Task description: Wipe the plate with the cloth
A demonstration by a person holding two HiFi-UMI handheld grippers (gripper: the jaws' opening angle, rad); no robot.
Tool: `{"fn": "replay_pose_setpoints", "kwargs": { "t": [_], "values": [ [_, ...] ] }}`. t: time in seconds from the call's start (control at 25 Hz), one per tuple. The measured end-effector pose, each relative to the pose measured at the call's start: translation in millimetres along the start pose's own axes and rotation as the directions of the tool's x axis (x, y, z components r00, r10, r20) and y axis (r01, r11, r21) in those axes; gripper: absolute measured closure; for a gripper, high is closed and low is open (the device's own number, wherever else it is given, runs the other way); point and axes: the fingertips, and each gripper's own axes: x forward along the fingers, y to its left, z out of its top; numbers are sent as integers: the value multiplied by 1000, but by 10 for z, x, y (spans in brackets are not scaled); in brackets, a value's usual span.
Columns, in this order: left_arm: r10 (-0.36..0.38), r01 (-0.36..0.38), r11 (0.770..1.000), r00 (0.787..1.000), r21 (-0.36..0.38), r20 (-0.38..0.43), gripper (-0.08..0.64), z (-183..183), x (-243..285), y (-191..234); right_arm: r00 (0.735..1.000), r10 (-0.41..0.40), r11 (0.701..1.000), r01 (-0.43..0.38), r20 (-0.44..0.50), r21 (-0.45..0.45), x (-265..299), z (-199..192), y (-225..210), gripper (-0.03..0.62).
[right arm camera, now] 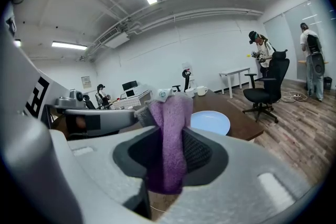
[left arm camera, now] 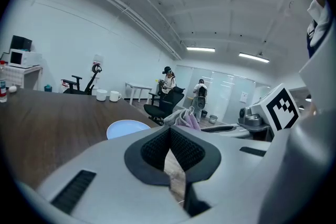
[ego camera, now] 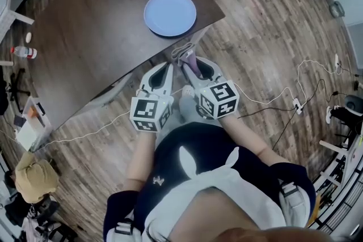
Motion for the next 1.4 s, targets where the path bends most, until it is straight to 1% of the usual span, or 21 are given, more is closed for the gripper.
{"fn": "replay_pose_setpoints", "kwargs": {
  "t": [0.32,0.56,0.8,1.04,1.24,1.4],
  "values": [
    [44,-44,999,999,-9,-5,554,90,448,23,998,58,998,-58,-33,-3,159,111,-416,469],
    [91,-91,995,996,-34,3,554,105,691,42,988,122,992,-125,-92,-28,290,111,-646,469],
    [123,-125,990,992,-62,-36,554,5,888,30,977,163,983,-172,-136,-61,346,118,-851,469],
    [137,-140,988,989,-59,-59,554,55,966,173,973,165,979,-182,-162,-91,509,150,-923,469],
    [140,-147,986,986,-75,-88,554,2,1067,307,969,156,966,-190,-190,-173,618,132,-966,468],
    [139,-148,986,984,-78,-114,554,-26,1163,413,964,146,956,-195,-222,-220,724,148,-1019,468]
  ]
}}
